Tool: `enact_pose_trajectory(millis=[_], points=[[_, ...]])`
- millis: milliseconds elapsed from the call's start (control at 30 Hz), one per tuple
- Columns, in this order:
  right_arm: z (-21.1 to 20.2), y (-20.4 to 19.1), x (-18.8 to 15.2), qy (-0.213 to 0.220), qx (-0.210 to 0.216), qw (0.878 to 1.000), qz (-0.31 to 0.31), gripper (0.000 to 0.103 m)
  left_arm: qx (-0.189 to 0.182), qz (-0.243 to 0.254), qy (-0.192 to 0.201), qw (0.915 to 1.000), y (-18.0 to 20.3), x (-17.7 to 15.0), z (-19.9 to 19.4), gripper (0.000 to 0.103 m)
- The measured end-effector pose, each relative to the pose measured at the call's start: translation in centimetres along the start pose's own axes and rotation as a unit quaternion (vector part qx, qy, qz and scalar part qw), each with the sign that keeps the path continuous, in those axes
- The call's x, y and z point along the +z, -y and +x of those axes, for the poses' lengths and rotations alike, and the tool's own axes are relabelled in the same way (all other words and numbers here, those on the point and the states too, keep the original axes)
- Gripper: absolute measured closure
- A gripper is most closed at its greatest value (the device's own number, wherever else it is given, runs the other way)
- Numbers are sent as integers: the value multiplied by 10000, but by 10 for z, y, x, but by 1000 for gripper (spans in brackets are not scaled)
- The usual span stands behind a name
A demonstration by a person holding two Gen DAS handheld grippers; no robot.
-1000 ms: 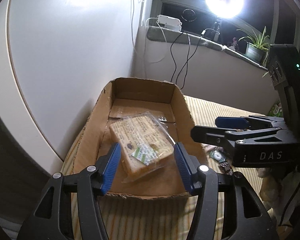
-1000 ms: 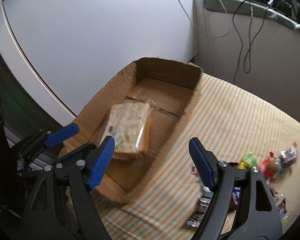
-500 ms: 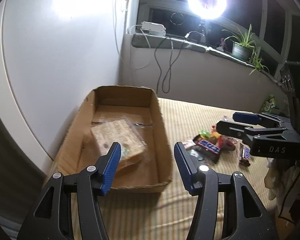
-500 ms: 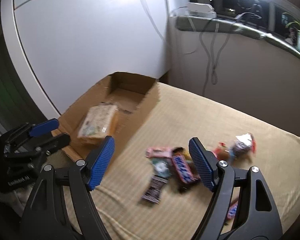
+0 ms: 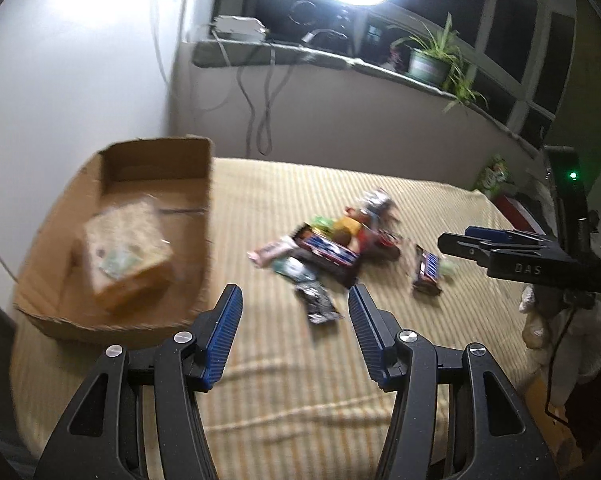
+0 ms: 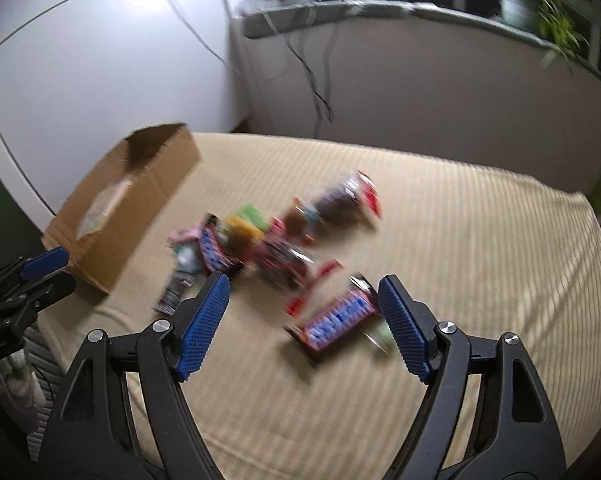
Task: Organize snacks
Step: 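Grasp the Snickers bar with the right tool while the left grasps a dark candy packet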
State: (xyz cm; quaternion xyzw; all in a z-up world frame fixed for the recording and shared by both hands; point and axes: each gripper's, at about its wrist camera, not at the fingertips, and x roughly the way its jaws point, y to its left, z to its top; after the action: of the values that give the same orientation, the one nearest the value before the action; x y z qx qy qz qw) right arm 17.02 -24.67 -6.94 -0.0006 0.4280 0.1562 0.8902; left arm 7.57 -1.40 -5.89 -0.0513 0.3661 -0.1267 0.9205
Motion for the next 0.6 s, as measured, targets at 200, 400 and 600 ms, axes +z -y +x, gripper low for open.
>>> enact_pose_trajectory(millis=[200,400,600], points=[[13,15,-20,-242,-89,9996,98,23,-160,25,-249,9996,16,-9,19,48],[31,14,-25,-455,61,9988,191,27,-144,6,-468,9988,20,-14,40,49],[48,17,-20,-639,207,9969,399,30,-146,-74,-665,9976,18,-19,57,55]])
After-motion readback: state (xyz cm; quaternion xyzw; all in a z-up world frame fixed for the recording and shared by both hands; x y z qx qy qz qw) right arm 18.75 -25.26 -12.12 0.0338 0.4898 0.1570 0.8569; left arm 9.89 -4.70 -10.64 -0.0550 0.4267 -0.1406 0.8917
